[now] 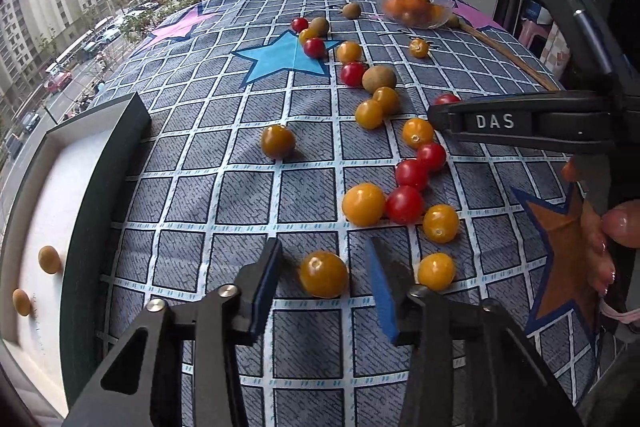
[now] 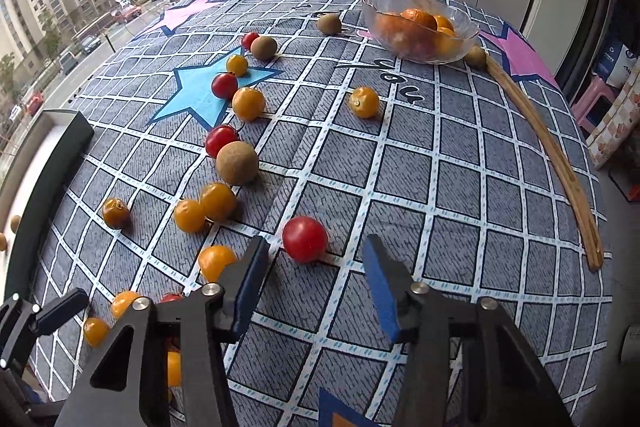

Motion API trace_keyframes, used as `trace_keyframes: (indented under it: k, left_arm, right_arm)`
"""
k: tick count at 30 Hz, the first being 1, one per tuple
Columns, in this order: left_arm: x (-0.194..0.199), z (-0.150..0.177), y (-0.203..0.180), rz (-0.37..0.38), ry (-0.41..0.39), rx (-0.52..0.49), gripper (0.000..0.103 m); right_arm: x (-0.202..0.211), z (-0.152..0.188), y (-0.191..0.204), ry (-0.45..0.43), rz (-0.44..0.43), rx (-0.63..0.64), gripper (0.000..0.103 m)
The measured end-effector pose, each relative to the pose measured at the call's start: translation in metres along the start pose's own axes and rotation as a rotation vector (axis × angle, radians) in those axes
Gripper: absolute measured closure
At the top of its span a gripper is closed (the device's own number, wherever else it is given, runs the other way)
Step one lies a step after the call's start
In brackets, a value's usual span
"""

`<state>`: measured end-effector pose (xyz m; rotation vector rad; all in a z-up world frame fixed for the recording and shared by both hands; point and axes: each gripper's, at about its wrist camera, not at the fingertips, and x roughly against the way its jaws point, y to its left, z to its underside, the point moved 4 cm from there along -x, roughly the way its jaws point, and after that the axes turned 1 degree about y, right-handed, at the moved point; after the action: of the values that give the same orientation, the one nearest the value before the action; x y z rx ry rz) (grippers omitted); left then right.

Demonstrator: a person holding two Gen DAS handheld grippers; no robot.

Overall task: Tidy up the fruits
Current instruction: 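Grasp a red cherry tomato with the right gripper while the left grasps a yellow one, then carry both held tomatoes over the white tray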

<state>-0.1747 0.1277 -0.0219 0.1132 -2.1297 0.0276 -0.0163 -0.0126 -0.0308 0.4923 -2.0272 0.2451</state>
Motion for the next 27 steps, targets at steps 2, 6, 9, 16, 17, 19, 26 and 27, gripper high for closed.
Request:
trace_keyframes:
  k: [2,6,9,16,17,19,26,27]
  left_arm:
    - [0.001,0.001,-0.003,0.020,0.000,-0.005,0.080]
    - [0.004,0.004,0.000,0.062,0.006,0.018,0.080]
    - [0.008,0.008,0.009,0.088,0.011,0.055,0.080]
    - [0.019,0.018,0.026,0.069,0.012,0.083,0.080]
    - [0.021,0.018,0.029,0.067,0.010,0.086,0.080]
    - [0.026,0.019,0.033,0.064,0.001,0.093,0.080]
    - [0.044,0.018,0.050,0.048,-0.038,0.114,0.080]
    - [0.047,0.018,0.052,0.046,-0.044,0.119,0.080]
  right_arm:
    - [0.000,-0.001,0.002,-0.003,0.005,0.012,0.080]
    - [0.004,0.002,-0.001,0.013,-0.045,-0.016,0.079]
    - [0.009,0.008,-0.003,0.023,-0.080,-0.038,0.079]
    - [0.024,0.019,0.001,0.038,-0.142,-0.057,0.079]
    - [0.026,0.019,0.003,0.038,-0.149,-0.056,0.079]
    - [0.031,0.020,0.007,0.037,-0.160,-0.048,0.079]
    - [0.046,0.016,0.030,0.028,-0.197,-0.014,0.079]
    - [0.048,0.015,0.034,0.027,-0.204,-0.009,0.079]
